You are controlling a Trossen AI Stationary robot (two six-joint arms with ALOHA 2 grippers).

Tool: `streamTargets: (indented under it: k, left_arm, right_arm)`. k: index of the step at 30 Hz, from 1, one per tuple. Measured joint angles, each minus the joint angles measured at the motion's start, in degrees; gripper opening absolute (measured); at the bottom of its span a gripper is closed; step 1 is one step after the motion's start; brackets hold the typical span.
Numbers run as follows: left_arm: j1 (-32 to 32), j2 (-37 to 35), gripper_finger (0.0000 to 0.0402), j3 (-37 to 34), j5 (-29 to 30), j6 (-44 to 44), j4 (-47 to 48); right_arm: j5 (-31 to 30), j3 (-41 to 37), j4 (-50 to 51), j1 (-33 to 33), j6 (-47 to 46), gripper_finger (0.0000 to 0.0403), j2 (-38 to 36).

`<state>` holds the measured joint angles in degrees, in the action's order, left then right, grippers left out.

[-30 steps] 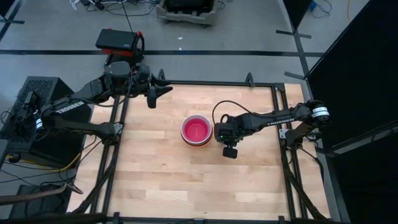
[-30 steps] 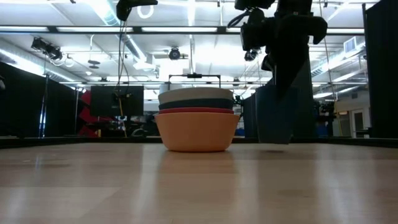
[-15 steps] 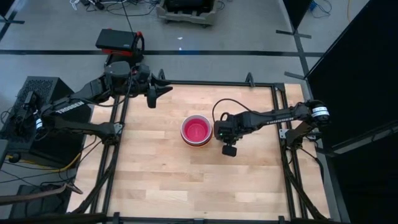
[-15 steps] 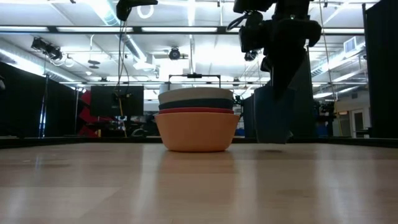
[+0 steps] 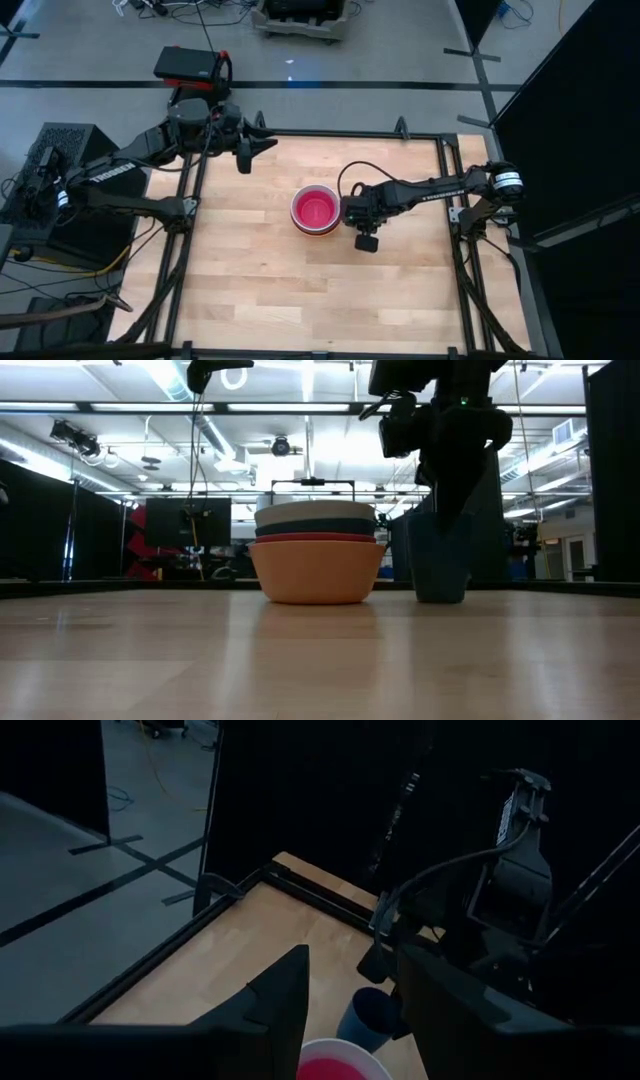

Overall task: Nest bowls inside each other
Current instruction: Move the blue cup to the right side of the stacked bowls, then return to Home Position

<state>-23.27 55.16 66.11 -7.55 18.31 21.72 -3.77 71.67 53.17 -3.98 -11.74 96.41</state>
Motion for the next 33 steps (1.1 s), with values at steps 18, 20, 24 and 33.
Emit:
streamTargets:
  k: [18, 20, 24, 33]
  left_arm:
    - [0.02, 0.0, 0.0143, 0.0, -0.02, -0.24, 0.04]
    - [0.01, 0.0, 0.0143, 0.0, -0.01, -0.27, 0.04]
    - [0.01, 0.0, 0.0143, 0.0, -0.02, -0.27, 0.05]
    - [0.02, 0.0, 0.0143, 0.0, -0.02, -0.74, 0.06]
  right_arm:
    - [2.56, 3.45, 0.14, 0.37, -0.14, 0.0078, 0.05]
    - [2.53, 3.77, 0.21, 0.61, -0.14, 0.0094, 0.05]
    - [2.51, 4.37, 0.75, 0.97, -0.14, 0.0122, 0.05]
    - [1.75, 7.8, 2.56, 1.97, -1.3, 0.0148, -1.04]
